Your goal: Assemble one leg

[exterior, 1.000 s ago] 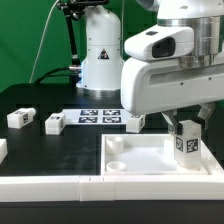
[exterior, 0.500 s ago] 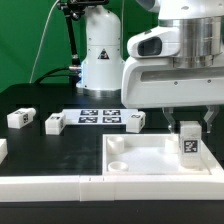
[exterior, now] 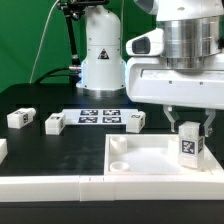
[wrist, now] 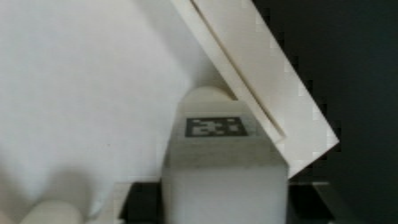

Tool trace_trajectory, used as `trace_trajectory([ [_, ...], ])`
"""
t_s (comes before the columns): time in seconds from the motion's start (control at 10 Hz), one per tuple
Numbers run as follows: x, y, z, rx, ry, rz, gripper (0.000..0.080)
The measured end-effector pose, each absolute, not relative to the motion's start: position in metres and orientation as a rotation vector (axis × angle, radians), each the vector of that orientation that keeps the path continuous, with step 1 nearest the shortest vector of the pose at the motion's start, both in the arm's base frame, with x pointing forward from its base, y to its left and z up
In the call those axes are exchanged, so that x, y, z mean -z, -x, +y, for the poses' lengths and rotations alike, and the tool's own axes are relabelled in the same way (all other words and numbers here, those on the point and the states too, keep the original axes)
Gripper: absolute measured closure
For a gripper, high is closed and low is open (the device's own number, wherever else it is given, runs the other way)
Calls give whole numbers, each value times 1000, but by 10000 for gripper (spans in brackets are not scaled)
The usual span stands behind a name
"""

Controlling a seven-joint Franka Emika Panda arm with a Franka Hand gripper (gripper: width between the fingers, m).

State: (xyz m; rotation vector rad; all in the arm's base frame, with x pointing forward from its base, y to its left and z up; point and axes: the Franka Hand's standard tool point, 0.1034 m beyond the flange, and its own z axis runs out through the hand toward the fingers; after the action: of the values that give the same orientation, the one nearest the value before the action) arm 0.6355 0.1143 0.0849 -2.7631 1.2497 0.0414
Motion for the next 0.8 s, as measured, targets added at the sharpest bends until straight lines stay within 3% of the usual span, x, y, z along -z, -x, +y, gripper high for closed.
trace_trajectory([
  [0.4,-84,-635,116,-97,2520,1670,509],
  [0.5,-84,-635,116,-97,2528,1656,433],
  [0.6,-84,-635,117,-94,2559,1604,433],
  [0.8,-84,-633,126,-95,2584,1563,180],
])
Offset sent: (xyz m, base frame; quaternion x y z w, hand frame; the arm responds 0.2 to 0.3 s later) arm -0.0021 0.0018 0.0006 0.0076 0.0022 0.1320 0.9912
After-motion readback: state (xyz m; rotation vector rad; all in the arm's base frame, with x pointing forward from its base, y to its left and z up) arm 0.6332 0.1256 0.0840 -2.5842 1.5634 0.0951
